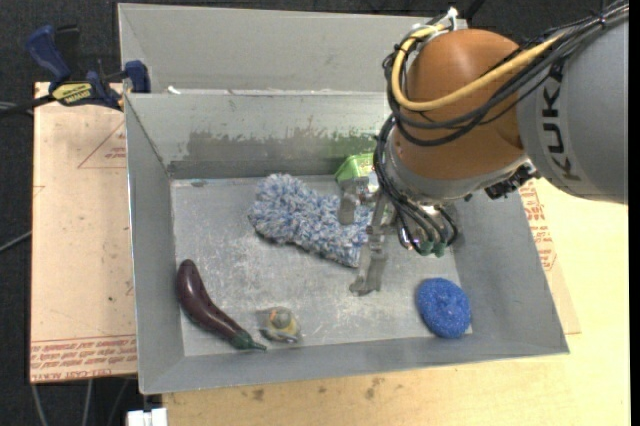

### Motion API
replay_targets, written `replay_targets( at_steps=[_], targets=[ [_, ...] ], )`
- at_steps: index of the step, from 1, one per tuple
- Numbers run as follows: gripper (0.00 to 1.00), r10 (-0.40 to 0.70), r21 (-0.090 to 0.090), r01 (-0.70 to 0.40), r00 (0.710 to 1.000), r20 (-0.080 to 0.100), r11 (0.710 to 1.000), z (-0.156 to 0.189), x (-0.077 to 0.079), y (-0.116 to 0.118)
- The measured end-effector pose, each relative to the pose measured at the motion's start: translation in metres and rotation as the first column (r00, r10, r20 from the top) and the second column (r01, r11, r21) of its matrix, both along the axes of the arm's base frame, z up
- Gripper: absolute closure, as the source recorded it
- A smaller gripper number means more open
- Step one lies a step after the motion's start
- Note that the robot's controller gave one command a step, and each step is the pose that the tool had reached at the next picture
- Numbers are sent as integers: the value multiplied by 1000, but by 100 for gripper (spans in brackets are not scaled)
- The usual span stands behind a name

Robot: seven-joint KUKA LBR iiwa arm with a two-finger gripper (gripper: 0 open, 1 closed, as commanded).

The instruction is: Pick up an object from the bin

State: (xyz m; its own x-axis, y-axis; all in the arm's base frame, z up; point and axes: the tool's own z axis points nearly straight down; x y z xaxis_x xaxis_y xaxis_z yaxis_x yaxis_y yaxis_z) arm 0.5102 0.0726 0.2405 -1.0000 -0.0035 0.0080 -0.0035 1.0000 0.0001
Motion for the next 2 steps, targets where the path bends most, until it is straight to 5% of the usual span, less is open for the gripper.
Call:
replay_targets(
  at_steps=[1,2],
  targets=[
    [0,-2,1,2,1000,8,1000,4,1,0],
    [0,-69,3,69,997,16,998,-39,39,1]
  ],
)
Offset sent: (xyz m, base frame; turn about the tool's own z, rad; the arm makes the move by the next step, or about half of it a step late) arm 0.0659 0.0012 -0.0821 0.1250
